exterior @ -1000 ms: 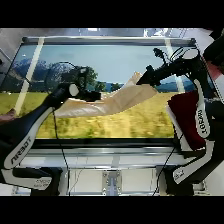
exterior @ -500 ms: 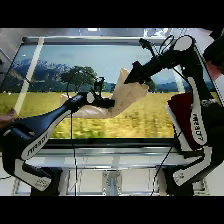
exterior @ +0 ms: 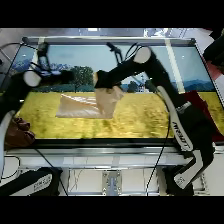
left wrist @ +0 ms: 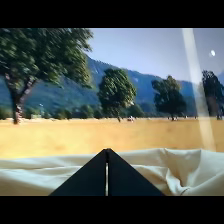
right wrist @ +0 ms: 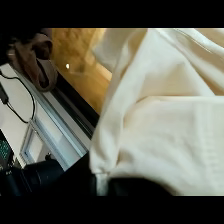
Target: Fold the shirts.
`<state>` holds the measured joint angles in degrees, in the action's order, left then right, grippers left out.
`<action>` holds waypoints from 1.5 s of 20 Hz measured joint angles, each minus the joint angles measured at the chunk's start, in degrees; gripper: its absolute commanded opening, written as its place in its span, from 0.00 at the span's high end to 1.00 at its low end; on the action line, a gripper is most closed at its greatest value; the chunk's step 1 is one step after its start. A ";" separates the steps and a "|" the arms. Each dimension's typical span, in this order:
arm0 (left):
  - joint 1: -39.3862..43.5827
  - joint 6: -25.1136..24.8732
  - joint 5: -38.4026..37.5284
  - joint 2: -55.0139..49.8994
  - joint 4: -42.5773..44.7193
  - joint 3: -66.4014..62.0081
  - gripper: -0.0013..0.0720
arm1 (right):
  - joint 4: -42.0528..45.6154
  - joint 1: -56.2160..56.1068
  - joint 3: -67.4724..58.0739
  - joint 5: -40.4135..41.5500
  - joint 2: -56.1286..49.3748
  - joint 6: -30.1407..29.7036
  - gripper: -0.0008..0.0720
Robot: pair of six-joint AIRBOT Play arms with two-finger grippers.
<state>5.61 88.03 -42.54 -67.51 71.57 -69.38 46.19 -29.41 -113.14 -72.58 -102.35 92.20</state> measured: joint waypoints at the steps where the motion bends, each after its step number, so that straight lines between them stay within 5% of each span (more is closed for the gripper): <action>1: -2.27 -0.11 -0.42 2.58 0.46 0.00 0.97 | -0.24 -2.64 -0.02 4.57 -0.79 0.20 0.19; 4: -7.93 -0.96 -1.49 8.72 1.40 0.00 0.97 | -0.24 -8.61 -1.09 14.58 -2.03 0.42 0.17; 8: -11.23 -1.29 -2.99 11.85 1.88 0.04 0.97 | 2.36 -9.40 -3.54 17.79 -1.62 0.35 0.17; 16: -12.37 -1.46 -4.79 11.69 2.08 1.29 0.97 | 20.79 5.09 2.16 -1.53 0.20 0.94 0.18; 24: -12.41 -1.49 -5.46 10.97 1.70 1.49 0.97 | -3.45 13.92 14.25 1.16 -12.59 -3.30 0.16; 30: -12.41 -1.49 -5.51 10.97 1.73 1.49 0.97 | -11.47 11.19 15.26 2.12 -17.73 -4.85 0.14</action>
<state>-6.81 86.54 -48.05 -56.53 73.30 -67.90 34.72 -18.22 -97.89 -70.46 -120.07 87.35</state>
